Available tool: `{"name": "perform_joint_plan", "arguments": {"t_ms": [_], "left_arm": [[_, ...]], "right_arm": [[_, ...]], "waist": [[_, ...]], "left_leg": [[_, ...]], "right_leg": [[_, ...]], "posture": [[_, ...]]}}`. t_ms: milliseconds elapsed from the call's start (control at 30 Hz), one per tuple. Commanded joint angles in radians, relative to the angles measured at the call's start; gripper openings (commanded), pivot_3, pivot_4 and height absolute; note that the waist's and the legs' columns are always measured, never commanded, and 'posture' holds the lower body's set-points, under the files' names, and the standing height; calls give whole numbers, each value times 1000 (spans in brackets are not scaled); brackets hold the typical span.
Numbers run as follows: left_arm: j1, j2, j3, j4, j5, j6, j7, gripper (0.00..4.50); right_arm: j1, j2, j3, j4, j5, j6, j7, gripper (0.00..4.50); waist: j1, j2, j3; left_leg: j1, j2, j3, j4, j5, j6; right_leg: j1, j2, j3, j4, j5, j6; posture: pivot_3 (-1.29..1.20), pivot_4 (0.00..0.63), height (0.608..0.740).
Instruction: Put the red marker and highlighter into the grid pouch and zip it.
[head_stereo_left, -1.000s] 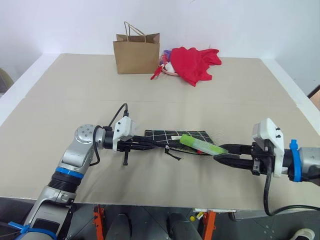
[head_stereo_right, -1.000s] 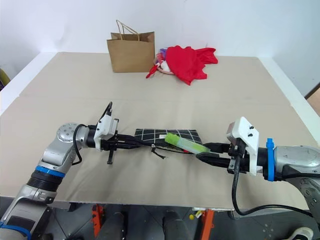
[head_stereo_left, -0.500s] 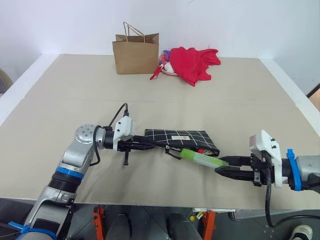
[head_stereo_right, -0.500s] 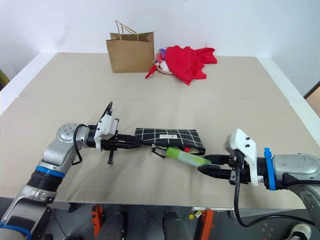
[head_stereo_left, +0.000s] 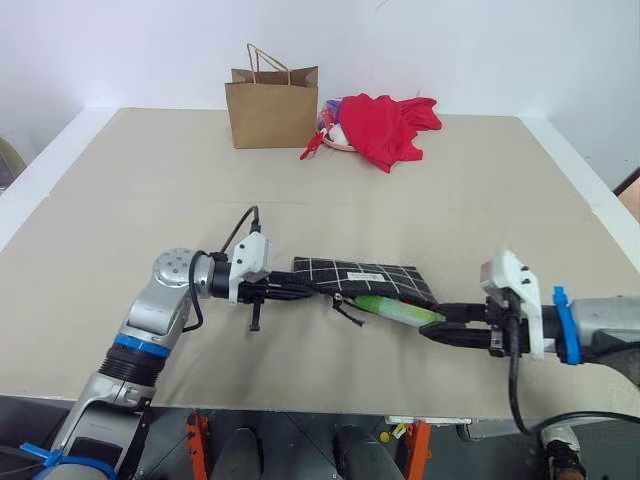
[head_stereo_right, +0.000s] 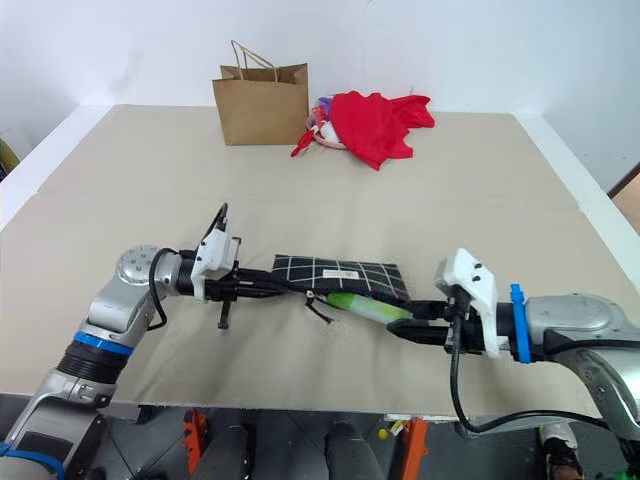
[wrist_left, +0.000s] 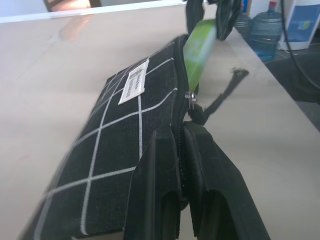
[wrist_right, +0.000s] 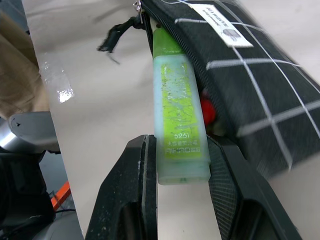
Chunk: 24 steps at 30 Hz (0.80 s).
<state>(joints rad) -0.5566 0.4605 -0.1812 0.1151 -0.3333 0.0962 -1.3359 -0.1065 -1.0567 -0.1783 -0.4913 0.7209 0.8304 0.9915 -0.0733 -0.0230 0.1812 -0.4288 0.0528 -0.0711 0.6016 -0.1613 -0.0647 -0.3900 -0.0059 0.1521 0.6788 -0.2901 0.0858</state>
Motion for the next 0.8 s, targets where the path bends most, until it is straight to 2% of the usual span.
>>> {"name": "perform_joint_plan", "arguments": {"t_ms": [33,267,333,400,500,600,700,800], "left_arm": [[-10,0,10,-39,-18,1,8,0],[2,0,10,-60,-21,9,17,0],[4,-1,10,-64,-22,12,21,0],[6,-1,9,-69,-22,16,25,0],[8,2,10,-76,-23,22,28,0],[2,13,19,-66,-22,29,28,0],[-13,19,25,-42,-20,27,25,0],[-22,21,26,-23,-20,20,20,0]], "right_arm": [[-58,15,33,16,-12,0,-11,1010],[-178,81,101,72,-28,14,-52,1010],[-198,99,111,82,-36,9,-56,2085],[-195,96,123,81,-68,-18,-49,2845],[-163,81,117,55,-102,-79,-22,4362],[-66,63,39,-59,-63,-157,65,4454],[30,35,40,-138,-155,-328,139,4454],[30,90,61,-144,-232,-459,96,4454]], "waist": [[0,0,0],[-2,0,0],[-2,0,0],[-1,0,0],[0,0,0],[3,0,0],[3,0,0],[-2,-1,0]], "left_leg": [[0,0,0,0,0,0],[0,0,0,0,0,0],[0,0,0,0,0,0],[0,0,0,0,0,0],[-1,0,0,0,0,0],[-1,0,0,-1,0,0],[-1,0,0,-1,0,1],[-1,0,0,0,0,0]], "right_leg": [[0,0,0,0,0,0],[0,0,0,0,0,0],[0,0,0,0,0,0],[0,0,0,0,0,0],[-1,0,0,0,0,0],[-1,0,-1,0,-1,1],[-1,0,-1,0,-2,1],[-1,0,-1,0,-1,1]], "posture": [[0,150,740],[0,150,740],[0,150,740],[0,150,740],[0,150,740],[0,150,740],[0,150,740],[0,150,740]]}}
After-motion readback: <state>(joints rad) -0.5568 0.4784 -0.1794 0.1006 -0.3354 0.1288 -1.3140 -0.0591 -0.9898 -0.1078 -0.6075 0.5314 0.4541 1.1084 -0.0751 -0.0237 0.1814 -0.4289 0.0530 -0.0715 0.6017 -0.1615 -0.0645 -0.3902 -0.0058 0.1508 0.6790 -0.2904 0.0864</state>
